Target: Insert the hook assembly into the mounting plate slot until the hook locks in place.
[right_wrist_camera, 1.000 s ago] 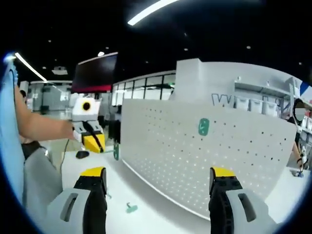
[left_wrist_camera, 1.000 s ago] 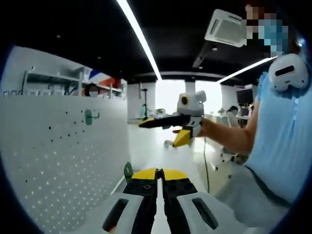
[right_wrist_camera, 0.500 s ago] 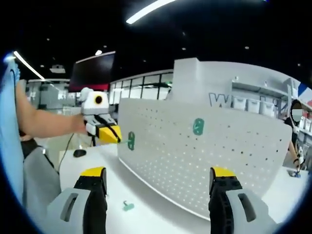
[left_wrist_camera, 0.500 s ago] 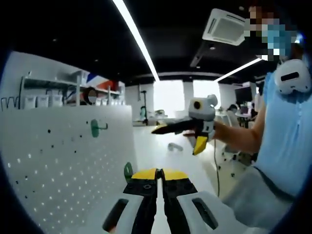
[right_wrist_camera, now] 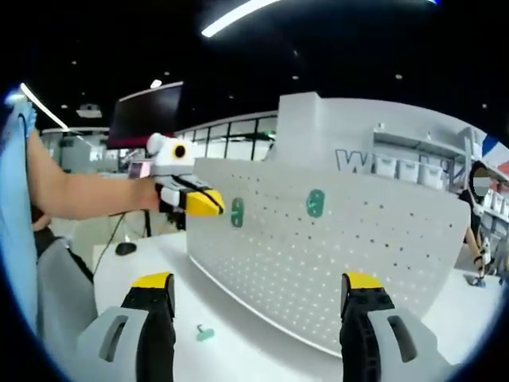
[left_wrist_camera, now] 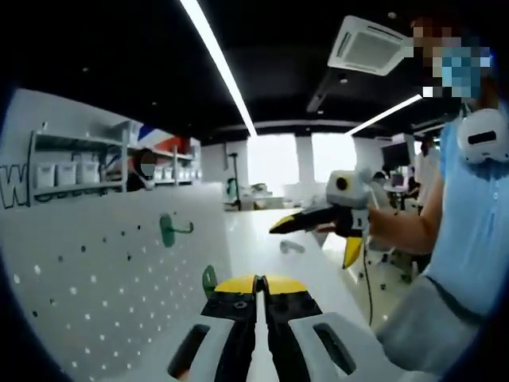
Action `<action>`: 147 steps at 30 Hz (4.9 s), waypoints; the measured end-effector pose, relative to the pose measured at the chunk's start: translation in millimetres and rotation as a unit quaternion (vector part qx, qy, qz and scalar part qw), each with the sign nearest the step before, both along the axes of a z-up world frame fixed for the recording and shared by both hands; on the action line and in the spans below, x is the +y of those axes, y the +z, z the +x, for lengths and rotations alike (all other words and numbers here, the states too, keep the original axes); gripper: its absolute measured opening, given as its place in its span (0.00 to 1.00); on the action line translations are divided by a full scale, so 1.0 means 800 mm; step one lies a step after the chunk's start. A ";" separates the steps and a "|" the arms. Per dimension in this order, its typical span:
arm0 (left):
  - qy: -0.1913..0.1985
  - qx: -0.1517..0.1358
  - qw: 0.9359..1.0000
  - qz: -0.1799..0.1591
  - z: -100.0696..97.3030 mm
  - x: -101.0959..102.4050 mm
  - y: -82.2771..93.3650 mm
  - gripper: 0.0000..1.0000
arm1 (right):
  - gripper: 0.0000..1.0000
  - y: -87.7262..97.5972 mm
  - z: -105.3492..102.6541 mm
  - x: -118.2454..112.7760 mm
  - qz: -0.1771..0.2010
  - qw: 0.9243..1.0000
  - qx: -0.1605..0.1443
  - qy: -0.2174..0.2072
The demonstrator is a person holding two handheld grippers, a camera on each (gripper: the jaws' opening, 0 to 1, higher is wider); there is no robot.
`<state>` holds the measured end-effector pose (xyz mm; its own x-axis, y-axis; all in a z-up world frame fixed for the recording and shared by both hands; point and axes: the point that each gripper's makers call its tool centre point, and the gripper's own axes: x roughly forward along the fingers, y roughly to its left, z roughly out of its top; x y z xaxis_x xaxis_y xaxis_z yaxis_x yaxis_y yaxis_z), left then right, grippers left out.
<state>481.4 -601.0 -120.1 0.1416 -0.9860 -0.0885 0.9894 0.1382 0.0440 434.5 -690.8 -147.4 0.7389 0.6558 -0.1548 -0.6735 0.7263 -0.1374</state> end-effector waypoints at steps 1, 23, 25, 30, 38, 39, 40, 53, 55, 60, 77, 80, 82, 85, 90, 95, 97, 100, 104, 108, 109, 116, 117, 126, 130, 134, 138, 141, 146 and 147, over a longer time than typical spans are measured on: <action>0.000 0.000 1.000 -0.001 0.002 -0.002 0.001 0.02 | 0.87 0.000 0.000 -0.001 0.000 1.000 0.000 -0.001; -0.001 -0.015 1.000 -0.001 0.054 -0.031 0.022 0.02 | 0.85 -0.010 0.002 -0.023 -0.001 1.000 0.013 -0.019; -0.003 -0.019 1.000 0.001 0.056 -0.033 0.023 0.02 | 0.85 -0.011 0.003 -0.025 -0.001 1.000 0.014 -0.021; -0.001 -0.022 1.000 0.007 0.066 -0.033 0.025 0.02 | 0.85 -0.013 0.005 -0.027 -0.001 1.000 0.017 -0.023; -0.007 -0.028 0.999 0.019 0.074 -0.033 0.031 0.02 | 0.85 -0.013 0.008 -0.030 0.001 1.000 0.017 -0.025; -0.008 -0.028 0.999 0.019 0.075 -0.033 0.033 0.02 | 0.85 -0.012 0.008 -0.030 0.001 1.000 0.017 -0.025; -0.008 -0.028 0.999 0.019 0.076 -0.032 0.034 0.02 | 0.85 -0.012 0.008 -0.031 0.000 1.000 0.016 -0.026; -0.012 -0.024 0.999 0.036 0.083 -0.033 0.032 0.02 | 0.84 -0.011 0.004 -0.037 0.001 0.999 0.014 -0.033; -0.012 -0.023 0.999 0.042 0.084 -0.032 0.030 0.02 | 0.84 -0.009 0.003 -0.038 0.002 0.999 0.013 -0.034; -0.008 -0.027 0.999 0.041 0.088 -0.030 0.035 0.02 | 0.84 -0.009 0.002 -0.039 0.004 0.999 0.012 -0.035; 0.002 -0.031 0.998 0.056 0.096 -0.032 0.028 0.02 | 0.83 -0.007 0.003 -0.040 0.003 0.999 0.010 -0.034; 0.003 -0.031 0.998 0.058 0.096 -0.032 0.026 0.02 | 0.83 -0.008 0.003 -0.040 0.003 0.999 0.011 -0.033; 0.003 -0.031 0.998 0.059 0.096 -0.031 0.025 0.02 | 0.83 -0.007 0.003 -0.041 0.002 0.999 0.009 -0.034; 0.003 -0.031 0.998 0.058 0.096 -0.031 0.025 0.02 | 0.83 -0.006 0.002 -0.041 0.002 0.999 0.008 -0.033; 0.007 -0.039 0.998 0.052 0.096 -0.031 0.024 0.03 | 0.83 -0.005 0.001 -0.042 0.001 0.999 0.007 -0.034; 0.009 -0.051 0.998 0.046 0.096 -0.031 0.025 0.04 | 0.83 -0.002 0.000 -0.040 0.002 0.999 0.005 -0.032; 0.012 -0.055 0.997 0.048 0.097 -0.030 0.025 0.05 | 0.83 -0.002 0.000 -0.040 0.000 0.999 0.005 -0.032; 0.019 -0.055 0.997 0.051 0.099 -0.027 0.024 0.10 | 0.83 -0.002 0.000 -0.039 0.000 1.000 0.004 -0.031; 0.020 -0.051 0.997 0.050 0.096 -0.023 0.023 0.12 | 0.83 -0.003 0.000 -0.038 -0.002 1.000 0.005 -0.030; 0.019 -0.047 0.997 0.052 0.088 -0.021 0.021 0.16 | 0.83 -0.003 0.000 -0.035 -0.002 1.000 0.004 -0.027; 0.021 -0.046 0.997 0.052 0.087 -0.019 0.020 0.16 | 0.83 -0.003 0.000 -0.035 -0.002 1.000 0.004 -0.026; 0.031 -0.040 0.998 0.048 0.077 -0.012 0.020 0.24 | 0.83 -0.004 -0.001 -0.029 -0.003 1.000 0.003 -0.020; 0.034 -0.039 0.998 0.048 0.076 -0.011 0.020 0.25 | 0.83 -0.003 -0.002 -0.027 -0.003 1.000 0.003 -0.018; 0.045 -0.037 0.998 0.036 0.057 -0.003 0.026 0.32 | 0.83 -0.001 -0.001 -0.021 -0.002 1.000 0.000 -0.009; 0.051 -0.031 0.997 0.039 0.051 0.003 0.020 0.37 | 0.83 -0.002 -0.002 -0.017 -0.004 1.000 0.001 -0.003; 0.057 -0.026 0.997 0.034 0.045 0.009 0.018 0.39 | 0.83 0.000 -0.002 -0.014 -0.004 1.000 -0.001 0.000; 0.064 -0.021 0.997 0.039 0.040 0.014 0.010 0.41 | 0.83 0.001 -0.003 -0.012 -0.004 1.000 -0.002 0.004; 0.069 -0.019 0.997 0.037 0.036 0.019 0.011 0.42 | 0.83 0.000 -0.003 -0.011 -0.004 1.000 -0.002 0.006; 0.075 -0.019 0.997 0.030 0.026 0.025 0.014 0.43 | 0.83 0.000 -0.005 -0.008 -0.005 1.000 -0.002 0.010; 0.076 -0.018 0.997 0.027 0.024 0.026 0.014 0.43 | 0.83 0.000 -0.006 -0.008 -0.005 1.000 -0.002 0.011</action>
